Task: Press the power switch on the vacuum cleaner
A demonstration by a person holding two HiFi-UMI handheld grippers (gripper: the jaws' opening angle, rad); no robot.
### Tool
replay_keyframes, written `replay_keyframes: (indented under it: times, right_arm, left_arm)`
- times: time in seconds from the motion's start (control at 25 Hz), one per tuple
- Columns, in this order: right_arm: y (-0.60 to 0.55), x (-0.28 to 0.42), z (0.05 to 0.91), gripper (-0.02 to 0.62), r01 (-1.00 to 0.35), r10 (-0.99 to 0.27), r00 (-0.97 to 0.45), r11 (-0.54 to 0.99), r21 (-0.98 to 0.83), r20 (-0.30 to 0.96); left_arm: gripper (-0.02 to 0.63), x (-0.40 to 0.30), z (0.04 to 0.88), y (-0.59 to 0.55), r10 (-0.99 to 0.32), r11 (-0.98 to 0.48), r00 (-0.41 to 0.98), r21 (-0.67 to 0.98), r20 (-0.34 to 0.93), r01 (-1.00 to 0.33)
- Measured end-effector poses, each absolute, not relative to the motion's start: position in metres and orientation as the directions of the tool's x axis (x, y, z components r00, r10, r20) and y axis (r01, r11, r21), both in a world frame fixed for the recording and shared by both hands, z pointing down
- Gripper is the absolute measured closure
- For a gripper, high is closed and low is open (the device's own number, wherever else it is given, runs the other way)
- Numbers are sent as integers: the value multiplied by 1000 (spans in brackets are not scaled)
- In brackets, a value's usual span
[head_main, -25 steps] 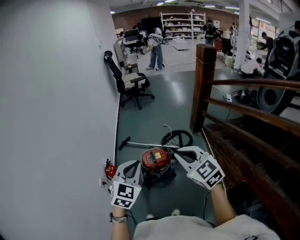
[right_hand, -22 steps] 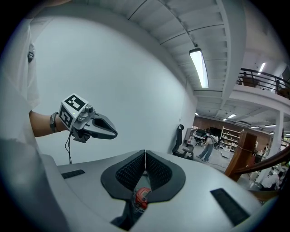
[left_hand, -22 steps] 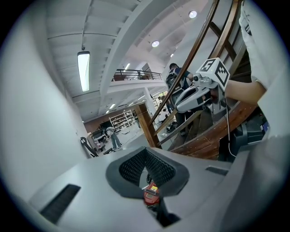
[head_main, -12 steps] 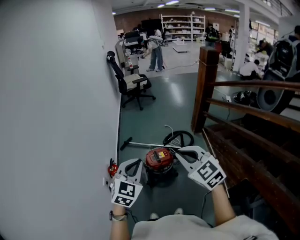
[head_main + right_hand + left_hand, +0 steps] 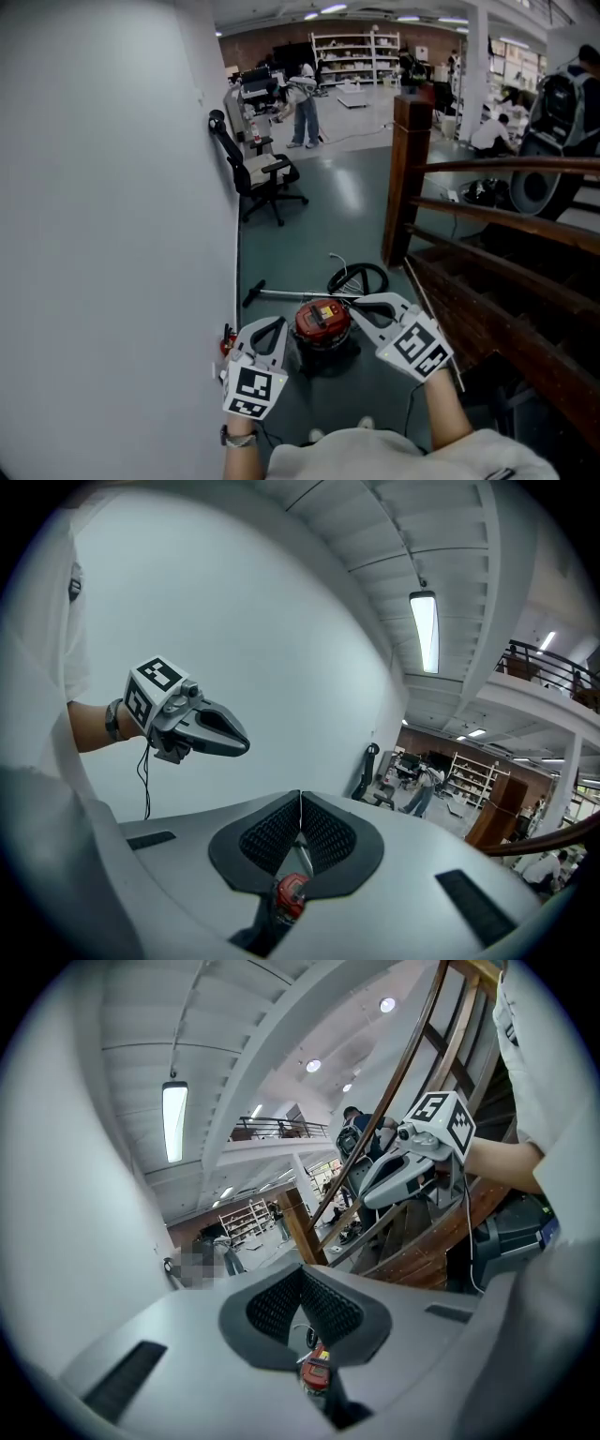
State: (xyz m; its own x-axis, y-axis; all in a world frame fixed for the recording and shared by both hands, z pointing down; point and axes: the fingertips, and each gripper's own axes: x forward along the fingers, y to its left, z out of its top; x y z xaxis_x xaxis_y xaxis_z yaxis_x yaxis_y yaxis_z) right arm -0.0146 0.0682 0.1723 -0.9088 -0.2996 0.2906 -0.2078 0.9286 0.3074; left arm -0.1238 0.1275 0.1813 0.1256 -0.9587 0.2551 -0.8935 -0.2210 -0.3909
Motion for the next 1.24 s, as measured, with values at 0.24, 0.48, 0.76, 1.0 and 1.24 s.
replay_keyframes:
  times: [0.24,0.48,0.76,1.0,1.24]
  right_arm:
    - [71,-20,178,568,-197,-297,-901,930,312,317]
    - [64,-18,177,568,-201,-304,-899,926,319,316]
    - [59,-20,176,568,-204,-306,-896,927,315,321]
    - [54,-22,176,568,-207,-305,-899,928,310,315]
    - [48,-28,178,568,-210,-306,-898,930,302,316]
  left_arm:
    - [606,-125,184,128,-956,-232,138,-379,258,-896]
    - [604,-123,185,121,-956,-235,144,-378,255,-896]
    - [604,-125,186,114,-955,-243,152,-375,255,-895]
    - [604,-126,188,109,-951,-254,161,-371,263,-893]
    - [604,-131,190,104,-950,-258,163,-374,268,-891]
